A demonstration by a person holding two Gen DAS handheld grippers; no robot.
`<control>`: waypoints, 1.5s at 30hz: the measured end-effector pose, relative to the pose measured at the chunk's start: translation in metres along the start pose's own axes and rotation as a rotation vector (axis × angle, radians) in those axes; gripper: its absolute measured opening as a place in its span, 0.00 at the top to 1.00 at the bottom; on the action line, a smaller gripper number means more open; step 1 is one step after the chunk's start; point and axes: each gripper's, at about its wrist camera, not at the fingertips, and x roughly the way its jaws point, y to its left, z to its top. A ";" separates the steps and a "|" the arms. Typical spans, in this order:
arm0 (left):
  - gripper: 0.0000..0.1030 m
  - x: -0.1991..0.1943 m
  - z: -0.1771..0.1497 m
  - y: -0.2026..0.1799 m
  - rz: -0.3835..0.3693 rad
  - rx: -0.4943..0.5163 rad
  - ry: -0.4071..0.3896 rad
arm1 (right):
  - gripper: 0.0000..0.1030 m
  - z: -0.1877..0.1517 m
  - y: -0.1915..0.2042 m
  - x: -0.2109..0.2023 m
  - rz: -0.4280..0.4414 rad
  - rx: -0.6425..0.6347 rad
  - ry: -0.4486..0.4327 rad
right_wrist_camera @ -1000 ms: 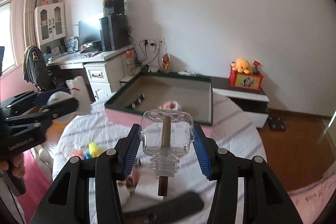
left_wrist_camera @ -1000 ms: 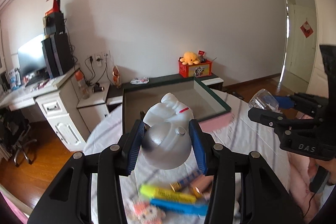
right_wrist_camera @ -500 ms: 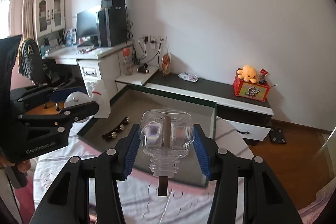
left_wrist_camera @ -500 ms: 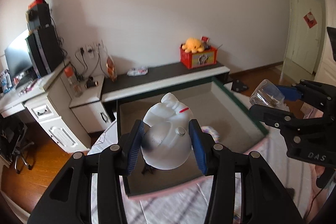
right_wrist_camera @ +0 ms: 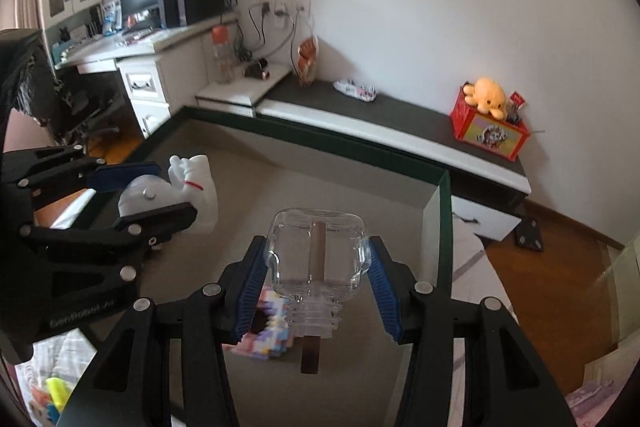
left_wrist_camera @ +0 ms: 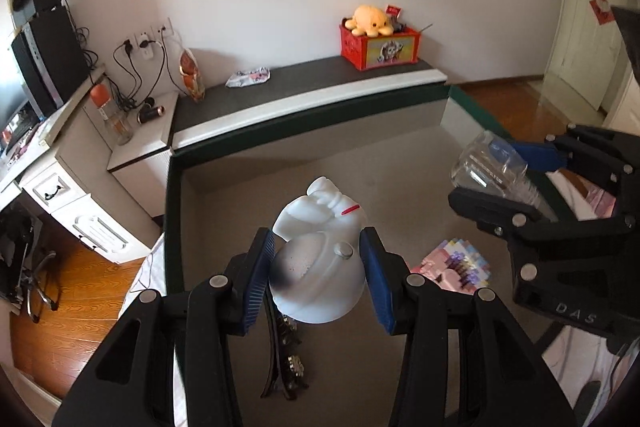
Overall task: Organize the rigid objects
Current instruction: 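Carry the white figure and glass bottle into the pink box and release both, then move both tools back toward the remaining item pile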
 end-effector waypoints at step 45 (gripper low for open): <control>0.00 -0.244 -0.102 -0.008 0.179 -0.115 -0.399 | 0.12 -0.076 0.025 -0.220 -0.022 0.123 -0.380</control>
